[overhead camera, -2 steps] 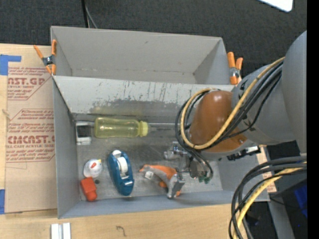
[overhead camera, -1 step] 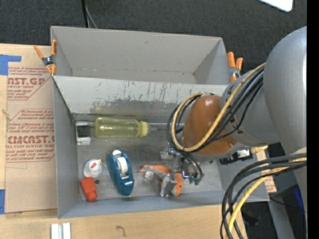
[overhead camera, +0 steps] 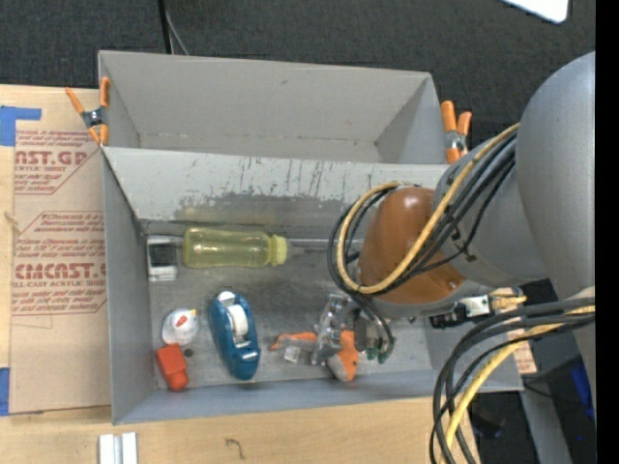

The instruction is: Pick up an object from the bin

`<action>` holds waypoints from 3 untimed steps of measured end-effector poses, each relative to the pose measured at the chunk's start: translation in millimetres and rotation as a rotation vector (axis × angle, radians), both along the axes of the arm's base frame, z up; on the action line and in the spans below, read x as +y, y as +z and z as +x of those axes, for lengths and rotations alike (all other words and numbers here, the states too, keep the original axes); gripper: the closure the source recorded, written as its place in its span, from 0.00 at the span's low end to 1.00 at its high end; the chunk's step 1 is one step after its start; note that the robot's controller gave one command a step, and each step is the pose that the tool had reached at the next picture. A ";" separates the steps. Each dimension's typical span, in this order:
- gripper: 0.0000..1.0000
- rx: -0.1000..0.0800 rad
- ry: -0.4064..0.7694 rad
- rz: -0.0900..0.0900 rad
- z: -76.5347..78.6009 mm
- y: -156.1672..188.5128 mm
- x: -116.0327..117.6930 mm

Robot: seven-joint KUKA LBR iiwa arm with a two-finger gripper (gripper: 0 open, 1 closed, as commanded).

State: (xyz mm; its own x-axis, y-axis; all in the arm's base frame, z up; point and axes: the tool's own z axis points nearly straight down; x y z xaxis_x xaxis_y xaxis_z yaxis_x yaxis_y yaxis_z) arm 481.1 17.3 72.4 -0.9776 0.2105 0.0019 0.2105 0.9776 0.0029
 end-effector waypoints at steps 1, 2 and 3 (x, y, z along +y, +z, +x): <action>1.00 0.000 0.000 0.000 0.0 0.0 0.0; 1.00 0.000 0.000 0.000 -0.3 1.9 0.2; 1.00 0.000 0.000 -0.002 -0.8 7.9 -0.1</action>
Offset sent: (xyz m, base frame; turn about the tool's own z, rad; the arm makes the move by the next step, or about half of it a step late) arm 0.0001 0.0001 0.0149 0.0000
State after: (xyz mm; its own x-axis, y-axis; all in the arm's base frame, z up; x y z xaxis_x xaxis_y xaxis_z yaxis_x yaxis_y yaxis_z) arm 480.3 17.2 80.3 -0.9776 0.2106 0.0015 0.2106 0.9776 0.0012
